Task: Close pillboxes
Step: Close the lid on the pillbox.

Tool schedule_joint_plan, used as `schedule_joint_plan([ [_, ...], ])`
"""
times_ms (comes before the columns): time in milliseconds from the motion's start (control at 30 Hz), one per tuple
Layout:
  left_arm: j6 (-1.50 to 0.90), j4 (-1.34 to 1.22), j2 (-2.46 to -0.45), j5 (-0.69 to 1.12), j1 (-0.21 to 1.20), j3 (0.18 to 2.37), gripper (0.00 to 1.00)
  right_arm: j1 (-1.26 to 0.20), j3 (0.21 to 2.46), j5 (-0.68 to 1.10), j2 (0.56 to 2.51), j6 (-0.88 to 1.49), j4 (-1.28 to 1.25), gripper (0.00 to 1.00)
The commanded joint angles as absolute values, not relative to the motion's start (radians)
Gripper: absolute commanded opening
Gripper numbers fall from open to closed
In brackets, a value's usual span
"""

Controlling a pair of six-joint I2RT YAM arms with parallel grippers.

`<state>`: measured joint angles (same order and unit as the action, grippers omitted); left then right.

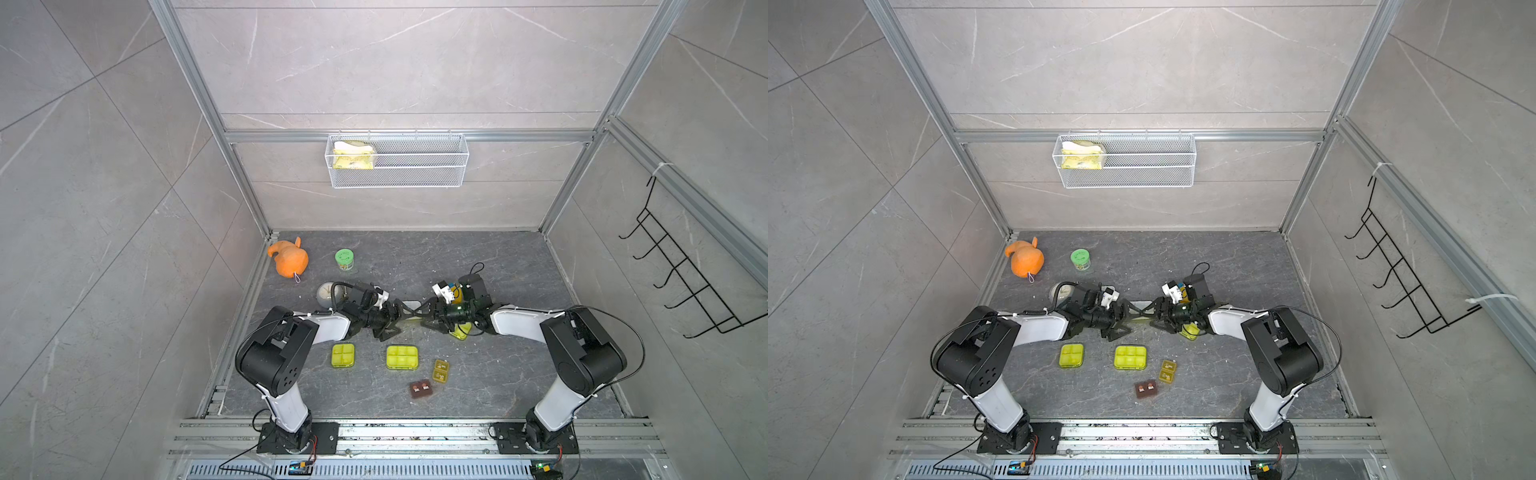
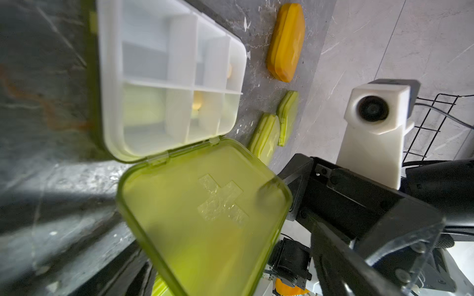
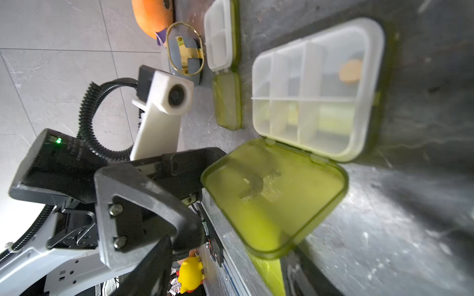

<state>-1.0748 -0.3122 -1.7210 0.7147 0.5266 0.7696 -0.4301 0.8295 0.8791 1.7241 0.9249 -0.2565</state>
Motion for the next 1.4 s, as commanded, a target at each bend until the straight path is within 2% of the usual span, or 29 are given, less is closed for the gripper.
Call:
schedule_joint_plan([
  [0,-1.071,-0.295,-1.656,0.738,0.514,0.806,0.93,-0.431,0.881,0.882,1.743,0.934,-0.269,0.68],
  [500,-0.989,-0.119,-1.535,0.749,0.406,0.810,0.96,-0.430,1.114,0.882,1.877,0.852,-0.121,0.68],
  [633,-0.954,-0.064,-1.553,0.754,0.400,0.853,0.95,-0.425,1.176,0.851,1.885,0.766,0.013,0.68],
  [700,-0.949,-0.056,-1.572,0.753,0.399,0.876,0.95,-0.426,1.242,0.788,1.890,0.670,0.201,0.68],
  [867,-0.891,0.032,-1.641,0.739,0.400,0.962,0.94,-0.423,1.299,0.715,1.878,0.555,0.413,0.68],
  [1167,-0.730,0.256,-1.781,0.663,0.400,1.140,0.89,-0.362,1.245,0.849,1.924,0.548,0.401,0.65],
  [1367,-0.702,0.285,-1.856,0.651,0.402,1.188,0.88,-0.345,1.232,0.913,1.983,0.542,0.364,0.64],
])
